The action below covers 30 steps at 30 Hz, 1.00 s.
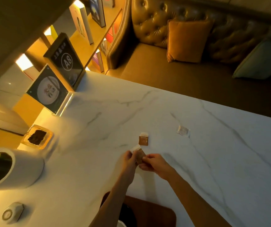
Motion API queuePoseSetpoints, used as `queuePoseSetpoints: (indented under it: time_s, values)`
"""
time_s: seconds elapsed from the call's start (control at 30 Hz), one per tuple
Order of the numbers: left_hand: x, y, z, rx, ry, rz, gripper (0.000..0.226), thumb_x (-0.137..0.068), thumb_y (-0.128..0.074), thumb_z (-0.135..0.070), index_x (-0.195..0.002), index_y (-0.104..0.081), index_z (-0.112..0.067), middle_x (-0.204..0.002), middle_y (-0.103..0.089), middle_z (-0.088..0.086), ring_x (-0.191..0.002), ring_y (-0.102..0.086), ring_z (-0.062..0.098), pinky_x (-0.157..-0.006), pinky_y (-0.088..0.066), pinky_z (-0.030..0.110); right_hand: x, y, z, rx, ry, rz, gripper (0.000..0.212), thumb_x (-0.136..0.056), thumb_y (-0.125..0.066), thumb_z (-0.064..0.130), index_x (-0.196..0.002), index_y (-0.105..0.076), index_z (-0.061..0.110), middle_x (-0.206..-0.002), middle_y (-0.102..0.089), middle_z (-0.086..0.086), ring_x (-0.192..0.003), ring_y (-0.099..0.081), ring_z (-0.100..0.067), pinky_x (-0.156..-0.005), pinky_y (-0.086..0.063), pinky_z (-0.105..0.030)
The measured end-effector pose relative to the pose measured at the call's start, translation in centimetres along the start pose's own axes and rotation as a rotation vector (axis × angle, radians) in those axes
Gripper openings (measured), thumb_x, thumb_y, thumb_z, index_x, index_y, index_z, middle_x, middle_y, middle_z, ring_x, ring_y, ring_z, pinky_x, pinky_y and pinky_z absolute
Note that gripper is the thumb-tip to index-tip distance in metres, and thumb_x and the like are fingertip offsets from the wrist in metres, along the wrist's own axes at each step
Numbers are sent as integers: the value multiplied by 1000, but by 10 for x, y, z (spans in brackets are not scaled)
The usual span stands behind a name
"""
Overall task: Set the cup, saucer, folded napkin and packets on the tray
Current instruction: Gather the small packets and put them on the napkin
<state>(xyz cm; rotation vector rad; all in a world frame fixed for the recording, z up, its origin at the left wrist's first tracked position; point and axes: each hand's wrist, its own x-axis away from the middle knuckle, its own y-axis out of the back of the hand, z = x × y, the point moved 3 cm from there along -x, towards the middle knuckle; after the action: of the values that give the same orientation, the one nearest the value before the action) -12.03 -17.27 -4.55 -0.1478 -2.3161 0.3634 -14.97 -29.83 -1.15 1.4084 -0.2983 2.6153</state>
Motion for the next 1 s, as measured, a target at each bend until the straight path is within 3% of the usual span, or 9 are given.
queuePoseSetpoints:
  time_s: [0.07,0.17,0.27,0.37,0.47,0.6,0.83,0.9,1.0]
  values:
    - [-13,8,2,-24,10,-53,27,-99,-52,-21,-113,-50,1,-106,-64,22,-92,-66,29,-83,-55,42,-9,-6,4,217,7,-44,22,-94,-58,20,-102,-67,1,-88,-73,-17,-69,-71,-20,-66,-62,-29]
    - [-26,12,4,-54,-4,-59,17,-103,-44,-19,-114,-44,-7,-107,-62,17,-94,-69,29,-83,-61,43,-28,4,21,470,157,-405,21,-92,-61,23,-103,-66,5,-87,-70,-9,-63,-65,-13,-55,-57,-23]
    - [-37,18,5,-80,5,-106,20,-104,-40,-18,-119,-45,-7,-111,-64,22,-95,-72,33,-87,-59,50,-49,15,46,508,227,-648,25,-89,-63,27,-104,-62,7,-105,-68,-14,-88,-67,-27,-80,-57,-39]
    - [-41,25,8,-18,23,-106,14,-103,-42,-19,-112,-50,-12,-107,-68,22,-90,-75,28,-80,-62,43,-70,6,59,592,174,-646,36,-87,-66,36,-107,-61,6,-111,-67,-14,-103,-64,-30,-87,-52,-39]
    - [-39,27,10,-27,4,-103,18,-102,-46,-24,-115,-51,-13,-106,-69,17,-92,-74,25,-81,-62,43,-85,-6,65,729,140,-679,32,-88,-65,24,-113,-62,4,-117,-67,-16,-109,-63,-33,-87,-51,-38]
    - [-32,22,9,80,25,-104,19,-102,-45,-22,-116,-52,-12,-106,-72,16,-94,-74,26,-74,-62,38,-93,-4,62,701,94,-668,28,-88,-62,15,-115,-64,8,-119,-66,-16,-110,-62,-33,-89,-51,-38]
    - [-26,4,-5,50,64,-90,18,-99,-40,-10,-101,-58,-14,-98,-71,10,-86,-72,21,-68,-57,34,-58,21,38,280,190,-407,16,-85,-68,8,-101,-67,8,-105,-68,-19,-85,-65,-25,-77,-57,-34]
    - [-22,-9,-8,23,28,-19,21,-102,-40,-21,-98,-57,-9,-95,-68,10,-84,-70,23,-72,-59,38,-46,21,29,274,210,-323,10,-83,-70,5,-91,-66,10,-97,-69,-19,-79,-67,-25,-73,-59,-34]
    - [-17,-29,-1,-92,-5,78,25,-100,-51,-24,-109,-54,-1,-101,-67,18,-91,-70,30,-82,-59,41,-36,25,18,313,241,-344,14,-82,-72,9,-95,-67,6,-94,-71,-16,-81,-70,-25,-73,-61,-35]
